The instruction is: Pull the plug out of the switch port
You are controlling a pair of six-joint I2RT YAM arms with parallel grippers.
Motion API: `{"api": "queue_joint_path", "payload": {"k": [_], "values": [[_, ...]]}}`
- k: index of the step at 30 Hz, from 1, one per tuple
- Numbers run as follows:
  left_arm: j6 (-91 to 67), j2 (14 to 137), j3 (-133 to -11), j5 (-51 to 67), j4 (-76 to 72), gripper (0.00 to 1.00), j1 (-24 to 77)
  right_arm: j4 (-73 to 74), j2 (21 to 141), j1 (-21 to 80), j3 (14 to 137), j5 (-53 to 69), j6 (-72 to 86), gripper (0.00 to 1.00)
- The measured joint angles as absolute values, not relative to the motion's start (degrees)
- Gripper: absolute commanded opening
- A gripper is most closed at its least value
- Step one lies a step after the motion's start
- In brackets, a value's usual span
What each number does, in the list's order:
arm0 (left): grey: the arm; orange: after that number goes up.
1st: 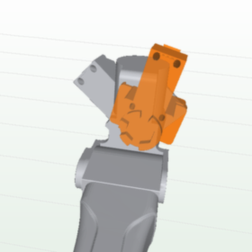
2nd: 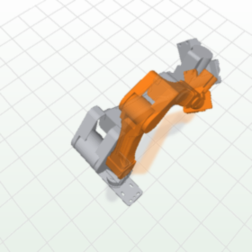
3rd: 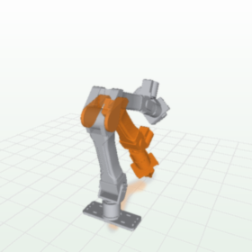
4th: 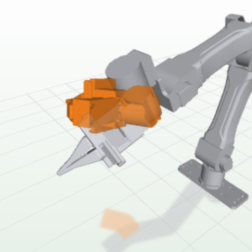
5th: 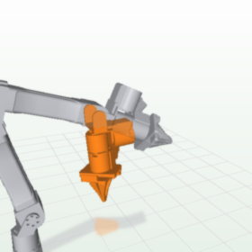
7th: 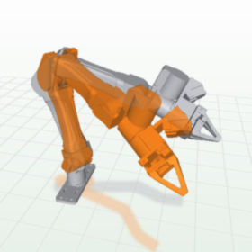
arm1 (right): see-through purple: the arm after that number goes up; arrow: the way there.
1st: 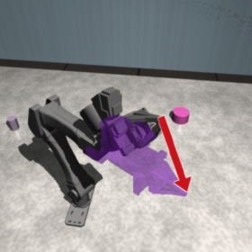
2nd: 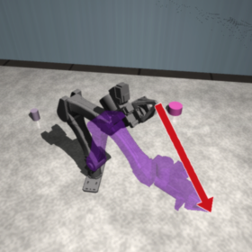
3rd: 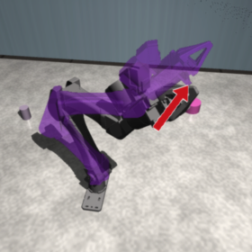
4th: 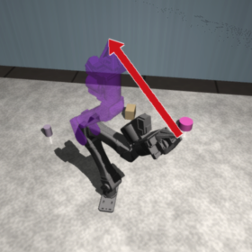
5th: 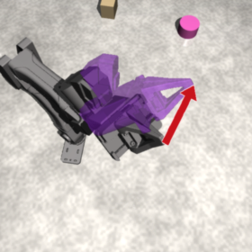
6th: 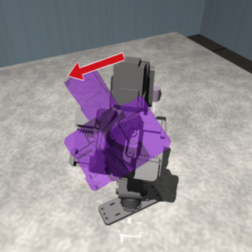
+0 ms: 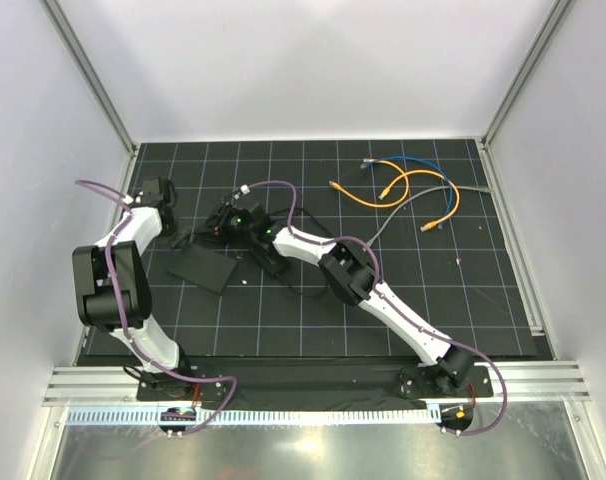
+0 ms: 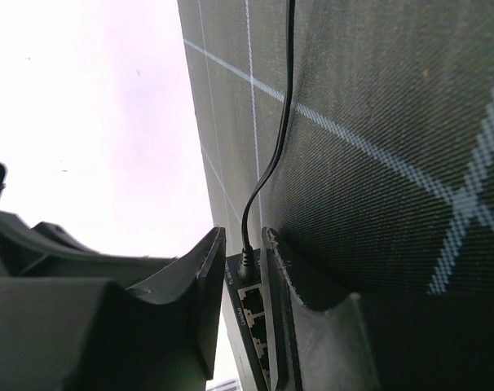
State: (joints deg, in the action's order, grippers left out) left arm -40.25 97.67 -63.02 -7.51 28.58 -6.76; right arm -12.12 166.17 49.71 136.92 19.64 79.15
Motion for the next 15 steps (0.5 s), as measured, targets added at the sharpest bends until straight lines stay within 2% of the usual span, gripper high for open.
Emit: {"api": "queue_joint_path", "payload": {"k": [15], "values": [[-39.79, 91.64, -62.72, -7.88, 32.56, 0.27, -6.33, -9.78, 166.17, 50.98, 138.21, 18.55, 76.58, 0.31]]}}
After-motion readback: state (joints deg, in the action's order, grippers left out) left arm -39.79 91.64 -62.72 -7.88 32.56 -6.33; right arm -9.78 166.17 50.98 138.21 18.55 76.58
